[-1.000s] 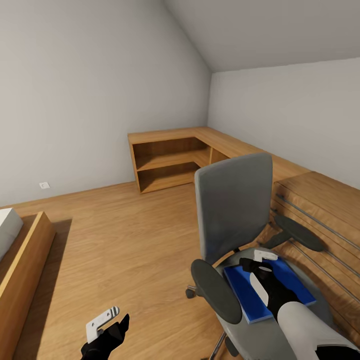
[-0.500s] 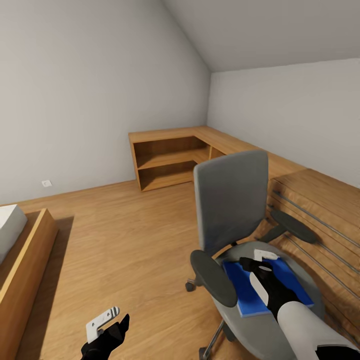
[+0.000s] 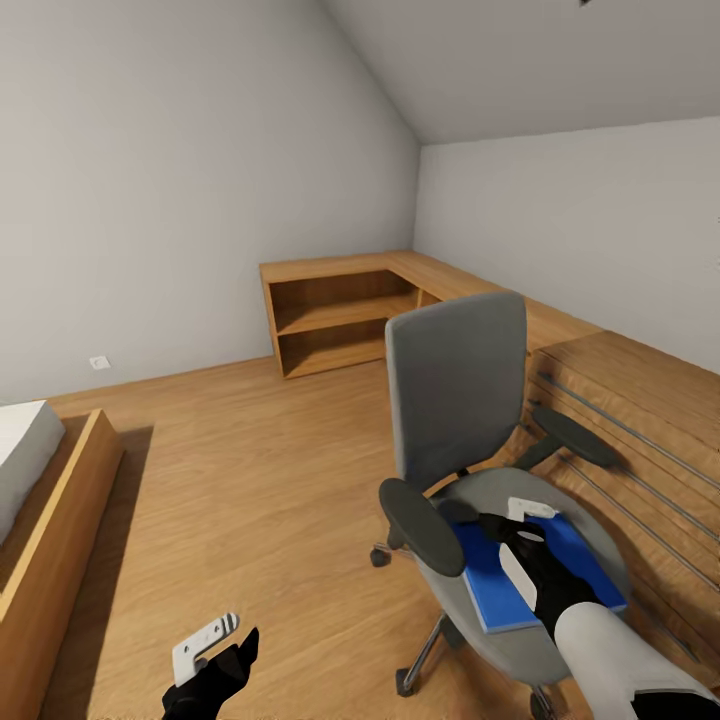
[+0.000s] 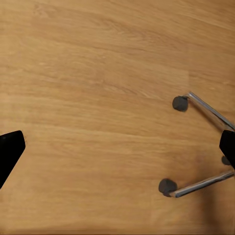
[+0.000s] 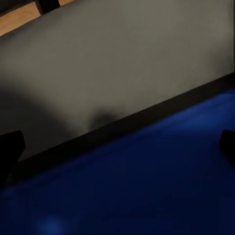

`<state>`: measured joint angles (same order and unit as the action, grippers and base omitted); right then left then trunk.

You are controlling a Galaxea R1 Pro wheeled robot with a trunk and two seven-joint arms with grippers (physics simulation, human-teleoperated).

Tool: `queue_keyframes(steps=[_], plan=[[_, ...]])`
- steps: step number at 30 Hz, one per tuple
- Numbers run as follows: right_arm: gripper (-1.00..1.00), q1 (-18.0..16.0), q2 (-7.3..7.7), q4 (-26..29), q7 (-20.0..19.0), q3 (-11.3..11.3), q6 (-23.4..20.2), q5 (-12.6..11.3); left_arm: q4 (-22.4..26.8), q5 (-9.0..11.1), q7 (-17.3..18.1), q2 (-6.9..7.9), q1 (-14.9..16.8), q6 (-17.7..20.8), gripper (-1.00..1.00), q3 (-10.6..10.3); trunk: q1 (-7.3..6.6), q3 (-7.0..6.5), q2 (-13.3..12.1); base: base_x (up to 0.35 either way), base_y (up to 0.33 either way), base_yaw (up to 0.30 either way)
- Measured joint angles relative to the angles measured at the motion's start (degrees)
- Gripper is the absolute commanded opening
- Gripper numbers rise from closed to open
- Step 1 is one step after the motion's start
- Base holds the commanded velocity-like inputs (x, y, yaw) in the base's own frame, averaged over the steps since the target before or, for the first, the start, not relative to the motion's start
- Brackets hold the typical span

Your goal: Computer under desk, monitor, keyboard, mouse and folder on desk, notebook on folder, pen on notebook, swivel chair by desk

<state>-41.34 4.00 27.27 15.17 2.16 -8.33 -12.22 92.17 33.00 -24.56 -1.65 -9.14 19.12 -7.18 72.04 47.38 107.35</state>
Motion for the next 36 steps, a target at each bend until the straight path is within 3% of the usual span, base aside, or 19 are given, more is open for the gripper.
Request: queue_keyframes(steps=[10,36], plan=[[1.0,0.0,0.0,-0.5,0.0,0.0,-0.1,0.0,0.0,0.0,0.0,-0.01,0.0,0.1,1.0,0.0,0.01,0.0,0.0,-0.207,0.0,0.0],[1.0,0.0,-0.01,-0.5,0.0,0.0,0.0,0.0,0.0,0.1,0.0,0.0,0.0,0.1,1.0,0.0,-0.01,0.0,0.0,-0.052,-0.009,0.0]])
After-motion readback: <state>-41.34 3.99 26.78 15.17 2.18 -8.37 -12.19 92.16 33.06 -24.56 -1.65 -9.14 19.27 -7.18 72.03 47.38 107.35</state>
